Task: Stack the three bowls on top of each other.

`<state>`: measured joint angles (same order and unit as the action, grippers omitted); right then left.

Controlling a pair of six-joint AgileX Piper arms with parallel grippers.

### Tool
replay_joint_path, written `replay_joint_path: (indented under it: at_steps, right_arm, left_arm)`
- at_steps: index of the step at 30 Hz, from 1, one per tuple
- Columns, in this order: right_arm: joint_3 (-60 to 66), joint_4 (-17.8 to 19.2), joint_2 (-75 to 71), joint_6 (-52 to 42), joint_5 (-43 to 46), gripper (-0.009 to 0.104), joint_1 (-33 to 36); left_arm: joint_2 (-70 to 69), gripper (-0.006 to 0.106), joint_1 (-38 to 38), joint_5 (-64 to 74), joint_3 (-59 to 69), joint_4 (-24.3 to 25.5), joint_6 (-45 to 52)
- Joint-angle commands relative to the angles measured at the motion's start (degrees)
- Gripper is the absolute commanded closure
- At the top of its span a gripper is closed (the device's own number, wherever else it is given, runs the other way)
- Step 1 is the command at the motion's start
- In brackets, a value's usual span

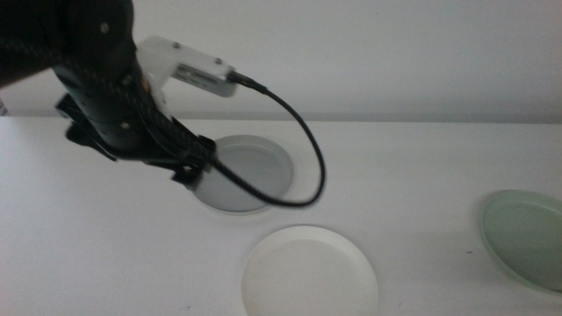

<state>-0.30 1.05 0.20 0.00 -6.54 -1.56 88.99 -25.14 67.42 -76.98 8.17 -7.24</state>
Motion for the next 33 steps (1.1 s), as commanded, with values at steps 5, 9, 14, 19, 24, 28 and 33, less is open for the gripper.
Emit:
replay_joint_path:
  at_steps: [5, 9, 14, 19, 24, 28, 33]
  right_arm:
    - [2.49, 0.29, -2.24, 0.00, 0.42, 0.003, -0.13]
    - [2.49, 0.29, -2.24, 0.00, 0.42, 0.003, -0.13]
    - [2.49, 0.29, -2.24, 0.00, 0.42, 0.003, -0.13]
    - [2.49, 0.29, -2.24, 0.00, 0.42, 0.003, -0.13]
    - [2.49, 0.29, -2.24, 0.00, 0.42, 0.003, -0.13]
    - [2.49, 0.29, -2.24, 0.00, 0.42, 0.003, -0.13]
    - [2.49, 0.29, -2.24, 0.00, 0.42, 0.003, -0.13]
  left_arm:
    - [7.77, 0.007, 4.38, 5.54, -9.57, 3.40, 1.40]
    - [13.33, 0.007, 7.70, 5.63, -15.16, 1.55, 3.49]
    - [19.68, 0.007, 12.21, 5.63, -20.09, -1.26, 6.50]
    - [25.02, 0.007, 15.00, 3.97, -22.77, -4.77, 8.75]
    - [28.96, 0.007, 15.14, 2.23, -23.34, -9.67, 8.91]
    - [31.91, 0.007, 14.80, 0.24, -23.34, -10.40, 8.91]
    - [34.68, 0.007, 14.80, -3.74, -23.34, -12.20, 8.80]
